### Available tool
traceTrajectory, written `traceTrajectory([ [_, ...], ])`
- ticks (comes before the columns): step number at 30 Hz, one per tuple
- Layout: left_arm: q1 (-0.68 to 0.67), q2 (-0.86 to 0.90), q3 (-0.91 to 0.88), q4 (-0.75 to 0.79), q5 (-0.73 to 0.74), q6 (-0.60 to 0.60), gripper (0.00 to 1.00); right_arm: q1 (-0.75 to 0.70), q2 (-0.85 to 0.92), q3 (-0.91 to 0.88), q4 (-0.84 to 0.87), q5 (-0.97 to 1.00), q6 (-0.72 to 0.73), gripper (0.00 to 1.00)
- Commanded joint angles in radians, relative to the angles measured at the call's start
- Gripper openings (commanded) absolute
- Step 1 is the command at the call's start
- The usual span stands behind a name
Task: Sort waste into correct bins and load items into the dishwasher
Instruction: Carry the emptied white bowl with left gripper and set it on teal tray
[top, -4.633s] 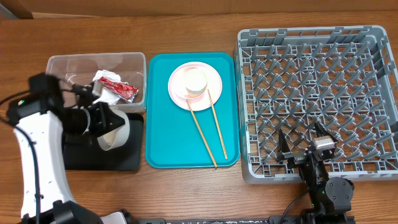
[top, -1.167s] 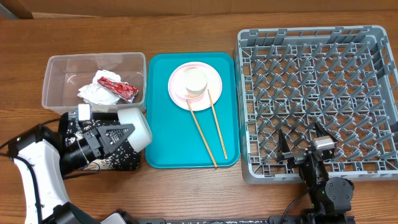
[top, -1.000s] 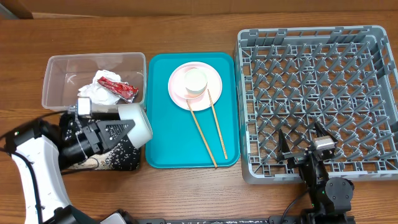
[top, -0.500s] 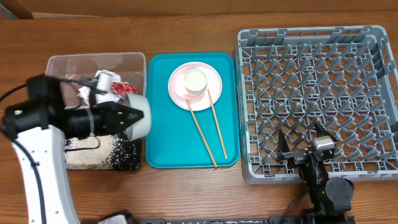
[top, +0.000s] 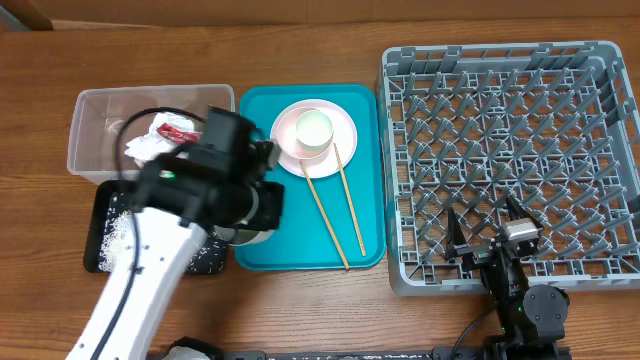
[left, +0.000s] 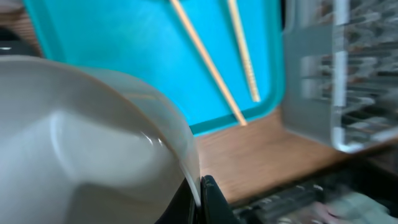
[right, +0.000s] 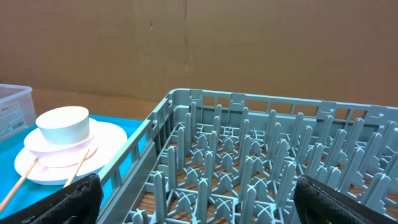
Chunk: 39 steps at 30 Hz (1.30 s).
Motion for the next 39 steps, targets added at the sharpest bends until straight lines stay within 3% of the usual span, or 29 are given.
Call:
traceTrajectory([
  [1, -0.101, 0.055, -0.043, 0.042, -0.223, -0.147, 0.04, -0.001, -0.008, -0.011, 0.005, -0.001, 0.0, 1.0],
  [6, -0.174, 0.144, -0.085, 0.137, -0.225, -0.156, 0.04, -0.002, -0.008, -0.011, 0.005, -0.001, 0.0, 1.0],
  [18, -0.176, 0.394, -0.086, 0.228, -0.234, -0.156, 0.04, -0.002, -0.008, -0.011, 0.005, -0.001, 0.0, 1.0],
  [34, -0.177, 0.43, -0.102, 0.307, -0.314, -0.163, 0.04, -0.001, -0.008, -0.011, 0.005, -0.001, 0.0, 1.0],
  [37, -0.176, 0.43, -0.105, 0.311, -0.325, -0.163, 0.1, -0.002, -0.008, -0.011, 0.005, -0.001, 0.0, 1.0],
  [39, -0.176, 0.429, -0.105, 0.311, -0.329, -0.163, 0.26, -0.002, -0.008, -0.011, 0.005, -0.001, 0.0, 1.0],
])
